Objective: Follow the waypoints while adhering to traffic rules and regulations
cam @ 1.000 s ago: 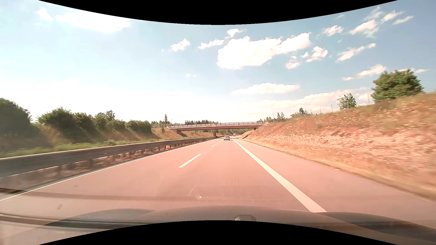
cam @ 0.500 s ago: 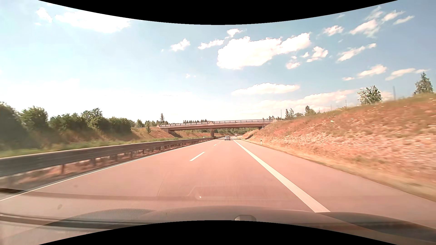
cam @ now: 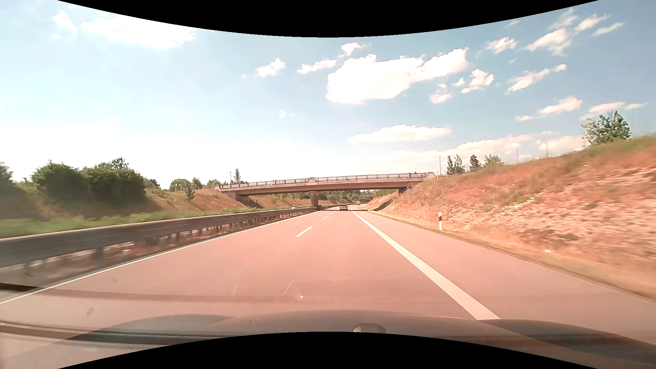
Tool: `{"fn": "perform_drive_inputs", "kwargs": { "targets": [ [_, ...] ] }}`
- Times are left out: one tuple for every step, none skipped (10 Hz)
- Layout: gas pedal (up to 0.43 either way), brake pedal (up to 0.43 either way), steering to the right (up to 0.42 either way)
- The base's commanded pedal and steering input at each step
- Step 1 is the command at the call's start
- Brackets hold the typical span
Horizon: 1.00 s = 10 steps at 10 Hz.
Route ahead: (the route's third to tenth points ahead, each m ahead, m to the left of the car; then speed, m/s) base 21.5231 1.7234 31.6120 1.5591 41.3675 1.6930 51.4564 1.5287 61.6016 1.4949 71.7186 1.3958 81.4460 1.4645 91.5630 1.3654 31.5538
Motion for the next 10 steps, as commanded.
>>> {"fn": "perform_drive_inputs", "kwargs": {
  "targets": [
    [0.228, 0.000, -0.001],
    [0.228, 0.000, -0.001],
    [0.228, 0.000, -0.001],
    [0.228, 0.000, -0.001],
    [0.228, 0.000, -0.001],
    [0.228, 0.000, -0.001],
    [0.228, 0.000, -0.001],
    [0.228, 0.000, -0.001],
    [0.228, 0.000, -0.001],
    [0.228, 0.000, -0.001]
  ]
}}
